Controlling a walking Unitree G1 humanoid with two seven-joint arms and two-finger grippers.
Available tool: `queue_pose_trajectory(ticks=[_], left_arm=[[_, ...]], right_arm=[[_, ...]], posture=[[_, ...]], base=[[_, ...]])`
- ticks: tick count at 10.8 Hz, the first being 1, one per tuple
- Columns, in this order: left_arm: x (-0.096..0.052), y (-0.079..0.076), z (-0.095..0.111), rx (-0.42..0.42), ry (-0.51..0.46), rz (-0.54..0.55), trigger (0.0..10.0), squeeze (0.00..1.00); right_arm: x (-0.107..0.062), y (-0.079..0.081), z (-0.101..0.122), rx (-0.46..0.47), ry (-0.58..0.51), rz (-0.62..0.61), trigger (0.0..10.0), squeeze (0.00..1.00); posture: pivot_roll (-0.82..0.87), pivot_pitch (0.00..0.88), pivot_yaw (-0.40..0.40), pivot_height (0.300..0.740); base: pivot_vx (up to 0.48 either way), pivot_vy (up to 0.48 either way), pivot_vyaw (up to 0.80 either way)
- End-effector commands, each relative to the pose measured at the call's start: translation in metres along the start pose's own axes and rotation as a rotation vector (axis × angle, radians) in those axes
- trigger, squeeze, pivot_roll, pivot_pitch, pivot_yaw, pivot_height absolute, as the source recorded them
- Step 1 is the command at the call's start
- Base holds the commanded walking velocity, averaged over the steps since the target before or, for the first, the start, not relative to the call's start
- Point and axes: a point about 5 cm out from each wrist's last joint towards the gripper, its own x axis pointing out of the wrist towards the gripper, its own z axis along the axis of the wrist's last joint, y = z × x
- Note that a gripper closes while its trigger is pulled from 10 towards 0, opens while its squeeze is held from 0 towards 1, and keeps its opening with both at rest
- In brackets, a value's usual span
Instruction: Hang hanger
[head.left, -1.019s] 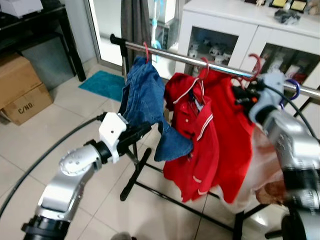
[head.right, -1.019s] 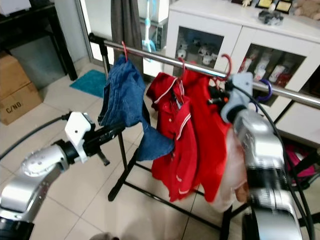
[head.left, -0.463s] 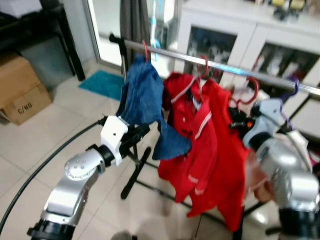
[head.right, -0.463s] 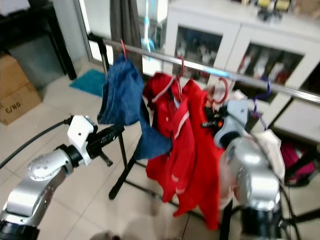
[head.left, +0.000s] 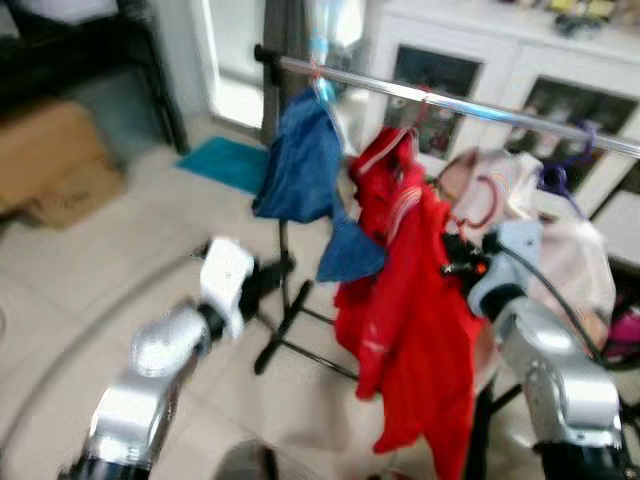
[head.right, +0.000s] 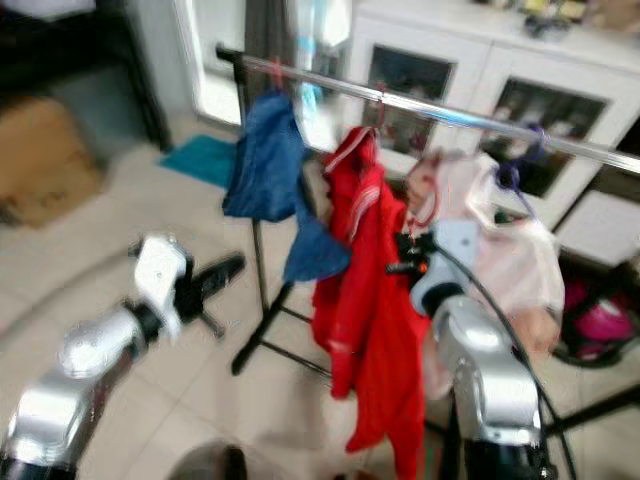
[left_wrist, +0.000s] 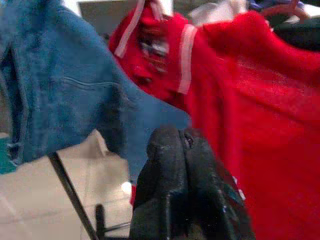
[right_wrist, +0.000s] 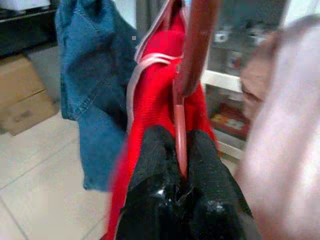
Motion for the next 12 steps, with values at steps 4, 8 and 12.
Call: queue_pose_trajectory(ticks=[4, 8, 12], left_arm=[[0.004, 0.001, 0.005, 0.033, -0.001, -0.016, 10.0, 0.0], [0.004, -0.007, 0.001, -0.035, 0.031, -0.091, 10.0, 1.0], [0.05, -0.025, 0.021, -0.23, 0.021, -0.25, 10.0, 1.0]], right_arm=[[-0.01, -0.002, 0.004, -0.075, 0.046, -0.017, 0.0, 0.0], [-0.014, -0.009, 0.0, -0.395, 0.155, 0.135, 0.0, 0.0], [-0.008, 0.034, 0.019, -0.421, 0.057, 0.298, 0.0, 0.0]], posture=[[-0.09, 0.0, -0.037, 0.74], [-0.1, 0.0, -0.042, 0.74], [-0.14, 0.0, 0.001, 0.74]], base=[[0.0, 0.0, 0.0], [0.0, 0.0, 0.0], [0.0, 0.0, 0.0]])
